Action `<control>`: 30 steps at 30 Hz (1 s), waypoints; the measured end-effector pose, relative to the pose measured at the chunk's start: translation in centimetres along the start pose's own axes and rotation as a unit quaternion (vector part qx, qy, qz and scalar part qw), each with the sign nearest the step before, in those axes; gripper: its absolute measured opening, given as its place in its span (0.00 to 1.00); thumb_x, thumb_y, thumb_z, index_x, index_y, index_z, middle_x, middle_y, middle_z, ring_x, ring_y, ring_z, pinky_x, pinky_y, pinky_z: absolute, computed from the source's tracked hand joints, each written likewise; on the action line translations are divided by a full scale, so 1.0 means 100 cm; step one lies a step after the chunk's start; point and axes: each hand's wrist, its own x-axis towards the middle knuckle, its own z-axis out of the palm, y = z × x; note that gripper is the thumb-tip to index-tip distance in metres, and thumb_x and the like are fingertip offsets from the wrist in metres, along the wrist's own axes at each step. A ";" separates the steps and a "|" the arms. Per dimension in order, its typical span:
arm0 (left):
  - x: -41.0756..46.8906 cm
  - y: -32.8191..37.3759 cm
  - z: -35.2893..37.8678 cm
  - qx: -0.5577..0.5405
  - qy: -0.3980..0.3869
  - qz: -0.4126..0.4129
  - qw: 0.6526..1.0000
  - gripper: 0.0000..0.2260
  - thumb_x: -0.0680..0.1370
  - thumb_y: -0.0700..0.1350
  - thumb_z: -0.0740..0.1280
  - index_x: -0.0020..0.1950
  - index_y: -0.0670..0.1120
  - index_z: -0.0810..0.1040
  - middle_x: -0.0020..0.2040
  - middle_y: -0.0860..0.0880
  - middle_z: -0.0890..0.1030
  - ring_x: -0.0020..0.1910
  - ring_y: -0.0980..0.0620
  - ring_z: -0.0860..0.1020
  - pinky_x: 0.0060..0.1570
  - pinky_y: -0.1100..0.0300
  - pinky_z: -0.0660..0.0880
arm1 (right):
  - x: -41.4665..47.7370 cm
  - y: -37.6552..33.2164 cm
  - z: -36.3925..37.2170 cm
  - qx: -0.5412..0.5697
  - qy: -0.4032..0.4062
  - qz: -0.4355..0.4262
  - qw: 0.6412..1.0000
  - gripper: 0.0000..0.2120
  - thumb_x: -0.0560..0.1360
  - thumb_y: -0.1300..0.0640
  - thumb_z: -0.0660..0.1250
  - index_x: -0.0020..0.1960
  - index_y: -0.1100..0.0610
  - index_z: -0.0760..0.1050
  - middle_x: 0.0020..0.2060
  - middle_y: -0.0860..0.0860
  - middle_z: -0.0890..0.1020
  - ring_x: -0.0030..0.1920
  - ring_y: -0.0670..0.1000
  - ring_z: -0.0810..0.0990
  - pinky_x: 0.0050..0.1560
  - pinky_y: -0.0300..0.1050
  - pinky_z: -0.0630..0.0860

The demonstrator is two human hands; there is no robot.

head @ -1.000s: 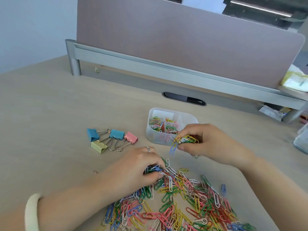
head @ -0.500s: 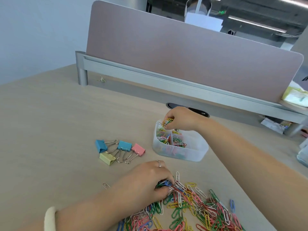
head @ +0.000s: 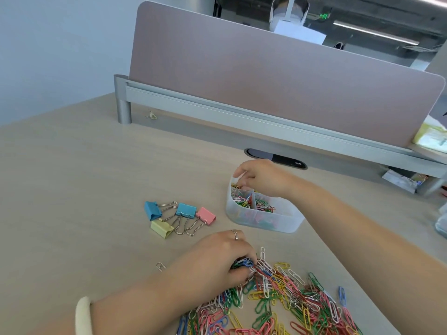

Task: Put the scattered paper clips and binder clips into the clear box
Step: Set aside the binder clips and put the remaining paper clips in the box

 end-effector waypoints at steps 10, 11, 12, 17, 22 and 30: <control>0.005 0.001 -0.007 -0.008 0.039 -0.038 0.998 0.07 0.71 0.49 0.70 0.48 0.53 0.81 0.42 0.59 0.77 0.43 0.67 0.72 0.42 0.76 0.64 | -0.115 0.020 0.006 0.144 0.092 -0.068 0.983 0.08 0.74 0.63 0.64 0.43 0.51 0.77 0.30 0.48 0.79 0.29 0.42 0.74 0.34 0.33 0.71; 0.006 0.002 -0.007 -0.012 0.044 -0.047 0.998 0.06 0.71 0.49 0.70 0.48 0.54 0.80 0.43 0.58 0.78 0.44 0.65 0.73 0.41 0.75 0.65 | -0.125 0.026 0.012 0.122 0.076 -0.067 0.987 0.07 0.74 0.61 0.64 0.44 0.51 0.77 0.30 0.47 0.79 0.30 0.41 0.74 0.34 0.31 0.69; 0.007 0.004 -0.006 -0.017 0.049 -0.056 0.997 0.06 0.71 0.49 0.70 0.47 0.54 0.80 0.43 0.56 0.79 0.44 0.64 0.73 0.41 0.74 0.66 | -0.133 0.033 0.019 0.096 0.065 -0.066 0.991 0.06 0.74 0.60 0.65 0.45 0.50 0.78 0.31 0.45 0.78 0.32 0.41 0.74 0.35 0.31 0.68; 0.021 0.011 -0.013 -0.029 0.079 -0.078 0.993 0.04 0.70 0.46 0.71 0.43 0.54 0.81 0.36 0.58 0.77 0.36 0.63 0.73 0.35 0.73 0.66 | -0.146 0.050 0.045 0.066 0.040 -0.086 0.993 0.10 0.74 0.47 0.64 0.53 0.47 0.77 0.45 0.40 0.79 0.47 0.42 0.77 0.50 0.39 0.73; 0.066 0.004 -0.033 -0.047 0.127 -0.114 0.984 0.05 0.70 0.43 0.71 0.38 0.53 0.79 0.33 0.55 0.78 0.25 0.63 0.71 0.28 0.70 0.67 | -0.148 0.049 0.049 0.037 0.055 -0.127 0.990 0.13 0.74 0.43 0.61 0.56 0.45 0.74 0.40 0.38 0.74 0.44 0.41 0.73 0.49 0.40 0.72; 0.153 -0.013 -0.034 0.103 0.051 -0.156 0.981 0.06 0.71 0.42 0.69 0.45 0.42 0.82 0.44 0.43 0.83 0.41 0.46 0.77 0.38 0.60 0.69 | -0.148 0.053 0.053 0.046 0.067 -0.133 0.988 0.18 0.72 0.38 0.57 0.56 0.44 0.73 0.36 0.40 0.71 0.39 0.37 0.70 0.43 0.32 0.67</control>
